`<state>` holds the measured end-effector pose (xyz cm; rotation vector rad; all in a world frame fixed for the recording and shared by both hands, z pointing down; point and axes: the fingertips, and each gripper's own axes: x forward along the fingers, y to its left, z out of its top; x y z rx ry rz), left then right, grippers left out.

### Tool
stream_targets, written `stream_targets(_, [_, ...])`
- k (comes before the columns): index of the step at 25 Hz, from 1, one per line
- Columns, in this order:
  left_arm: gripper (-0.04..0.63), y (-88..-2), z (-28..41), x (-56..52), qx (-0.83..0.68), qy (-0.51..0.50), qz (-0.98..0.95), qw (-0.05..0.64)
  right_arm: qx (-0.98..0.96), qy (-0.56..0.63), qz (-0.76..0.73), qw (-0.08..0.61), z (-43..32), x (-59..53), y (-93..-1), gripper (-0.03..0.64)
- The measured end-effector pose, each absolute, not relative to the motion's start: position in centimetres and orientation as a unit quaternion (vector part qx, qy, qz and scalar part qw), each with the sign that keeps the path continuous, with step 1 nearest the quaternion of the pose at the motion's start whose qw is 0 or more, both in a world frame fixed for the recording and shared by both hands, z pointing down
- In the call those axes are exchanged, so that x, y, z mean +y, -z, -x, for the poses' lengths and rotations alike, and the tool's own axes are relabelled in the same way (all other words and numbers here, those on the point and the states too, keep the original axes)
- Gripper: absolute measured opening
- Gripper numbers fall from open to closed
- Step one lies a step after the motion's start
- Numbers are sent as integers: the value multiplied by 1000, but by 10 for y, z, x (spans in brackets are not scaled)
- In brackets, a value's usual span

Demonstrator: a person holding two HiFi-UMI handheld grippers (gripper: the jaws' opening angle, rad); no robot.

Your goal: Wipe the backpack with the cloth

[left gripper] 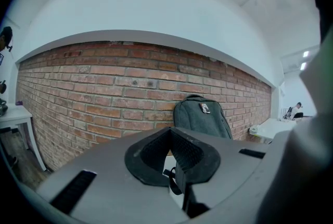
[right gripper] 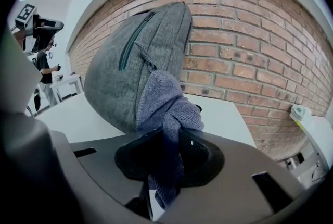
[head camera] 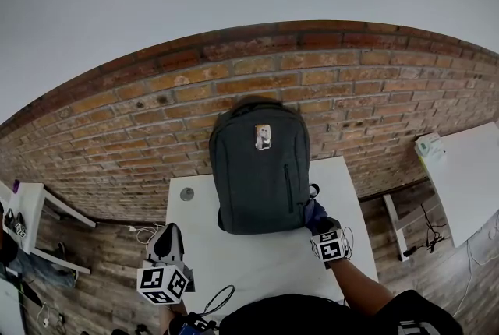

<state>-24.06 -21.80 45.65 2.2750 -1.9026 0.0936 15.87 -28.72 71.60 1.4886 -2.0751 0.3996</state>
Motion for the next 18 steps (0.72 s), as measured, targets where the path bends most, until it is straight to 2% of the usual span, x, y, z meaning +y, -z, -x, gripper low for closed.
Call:
stream_targets(11, [-6, -460, 242, -217, -638, -27, -764, 91, -775, -155, -541, 288, -151, -264, -722, 86])
stream_targets(18, [-6, -460, 244, -216, -639, -23, -763, 93, -799, -122, -540, 234, -127, -278, -662, 86])
